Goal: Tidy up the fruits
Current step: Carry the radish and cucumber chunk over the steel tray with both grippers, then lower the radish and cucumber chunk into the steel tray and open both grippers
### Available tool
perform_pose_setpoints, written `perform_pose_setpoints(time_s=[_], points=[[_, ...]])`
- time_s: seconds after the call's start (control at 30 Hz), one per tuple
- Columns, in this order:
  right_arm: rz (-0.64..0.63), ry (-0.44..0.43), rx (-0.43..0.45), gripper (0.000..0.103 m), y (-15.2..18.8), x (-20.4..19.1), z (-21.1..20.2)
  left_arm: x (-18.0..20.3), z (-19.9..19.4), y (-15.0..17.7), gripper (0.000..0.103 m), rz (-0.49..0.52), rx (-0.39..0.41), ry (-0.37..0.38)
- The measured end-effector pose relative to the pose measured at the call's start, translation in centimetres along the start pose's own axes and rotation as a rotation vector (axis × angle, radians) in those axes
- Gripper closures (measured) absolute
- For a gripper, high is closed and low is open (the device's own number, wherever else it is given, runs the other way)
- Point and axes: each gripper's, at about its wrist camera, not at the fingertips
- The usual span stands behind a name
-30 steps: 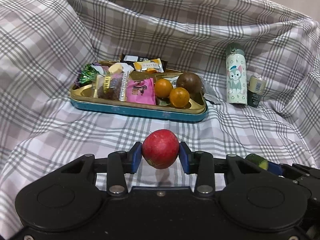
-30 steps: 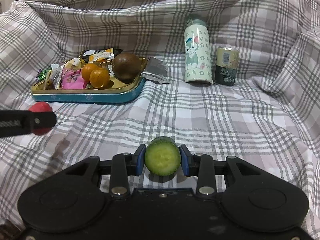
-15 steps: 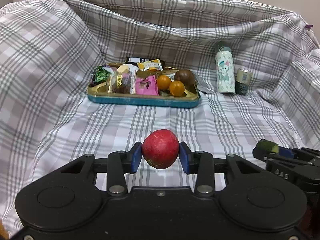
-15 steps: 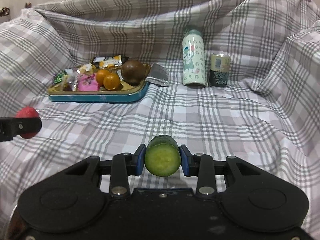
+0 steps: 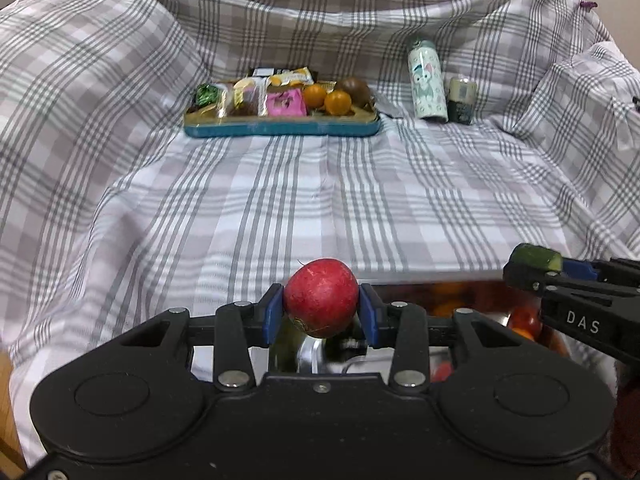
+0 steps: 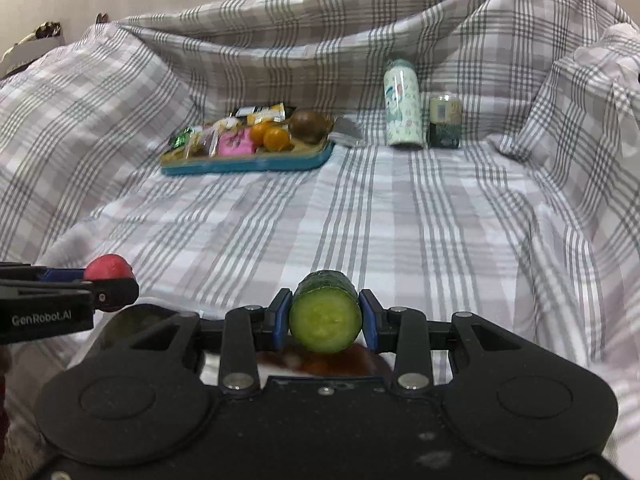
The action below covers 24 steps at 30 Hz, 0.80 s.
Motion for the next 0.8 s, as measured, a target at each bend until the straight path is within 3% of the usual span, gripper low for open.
perform_pose_setpoints(time_s=[0.27, 0.8], points=[[-0.065, -0.008, 0.037, 0.066, 1.9, -1.0, -1.5, 0.7, -0.7, 1.3, 0.054, 0.037, 0.006, -0.024], [-0.075, 0.011, 0.064, 0.065, 2.2, -1.1, -2.5, 2.1, -1.6, 2.4, 0.054, 0.086, 0.047, -0.025]])
Point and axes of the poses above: each gripper's, at about its wrist camera, not at the fingertips, and z roughly the way its jaws point, x to its right, y to its underside, and after that the axes turned 14 degrees about y, right-handed
